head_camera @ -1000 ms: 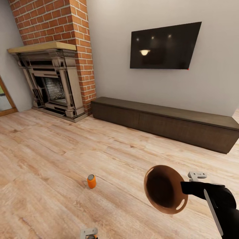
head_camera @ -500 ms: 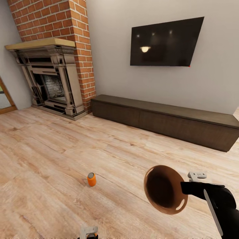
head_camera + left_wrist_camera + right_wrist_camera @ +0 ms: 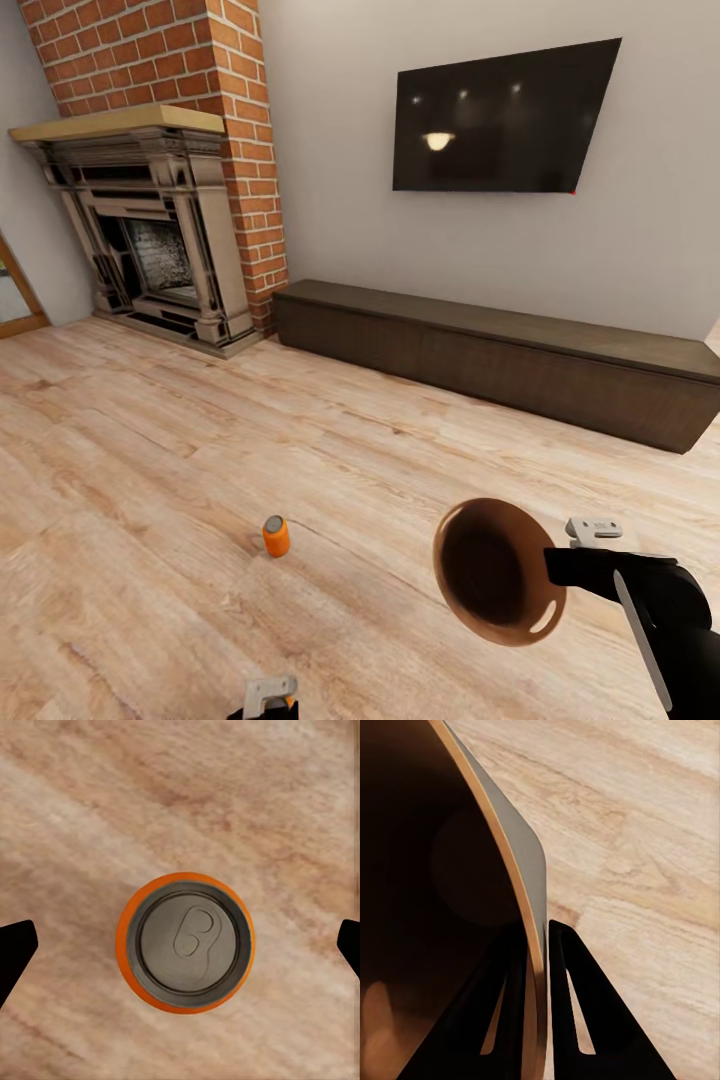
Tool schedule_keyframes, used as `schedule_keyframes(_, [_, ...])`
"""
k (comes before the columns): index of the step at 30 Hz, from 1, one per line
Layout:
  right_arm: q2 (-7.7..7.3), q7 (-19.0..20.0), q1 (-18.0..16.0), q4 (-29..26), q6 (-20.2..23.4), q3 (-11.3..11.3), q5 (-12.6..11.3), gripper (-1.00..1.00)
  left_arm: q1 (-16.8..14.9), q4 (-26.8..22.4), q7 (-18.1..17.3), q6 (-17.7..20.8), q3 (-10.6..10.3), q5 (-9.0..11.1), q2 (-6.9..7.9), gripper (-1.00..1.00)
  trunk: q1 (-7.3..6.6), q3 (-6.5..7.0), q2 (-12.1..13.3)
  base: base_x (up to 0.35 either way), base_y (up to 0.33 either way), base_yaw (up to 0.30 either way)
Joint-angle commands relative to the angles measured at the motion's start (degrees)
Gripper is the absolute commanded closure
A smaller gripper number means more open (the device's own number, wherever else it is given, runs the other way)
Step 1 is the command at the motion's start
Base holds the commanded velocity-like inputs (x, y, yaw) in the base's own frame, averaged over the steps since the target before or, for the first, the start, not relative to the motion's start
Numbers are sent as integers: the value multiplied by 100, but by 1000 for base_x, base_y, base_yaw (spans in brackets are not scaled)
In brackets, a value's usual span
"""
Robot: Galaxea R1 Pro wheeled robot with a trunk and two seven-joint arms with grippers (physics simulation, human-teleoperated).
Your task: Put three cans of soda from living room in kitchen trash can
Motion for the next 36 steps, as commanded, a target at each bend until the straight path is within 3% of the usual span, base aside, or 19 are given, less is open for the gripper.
schedule_keyframes(1, [1,39,-2,-3,11,0,-106,100,0,-1,0,0,-3,3,-8,-100,0,1,0,0,0,0])
schedule_keyframes(9, [-1,39,-1,-4,11,16,-101,100,-4,-58,0,0,-8,13,-20,-100,18,-154,-10,0,0,0])
schedule_keyframes(13, [3,39,-1,-5,11,213,-100,100,-9,-135,0,0,-8,16,-28,-100,18,-154,-10,0,0,0])
schedule_keyframes(18, [0,39,-1,-8,11,295,-98,100,-10,-218,0,0,-12,17,-30,-100,18,-154,-10,0,0,0])
schedule_keyframes(36, [4,39,2,-13,11,318,-97,100,-55,-249,0,-5,-17,17,-30,-100,51,-442,-27,0,0,0])
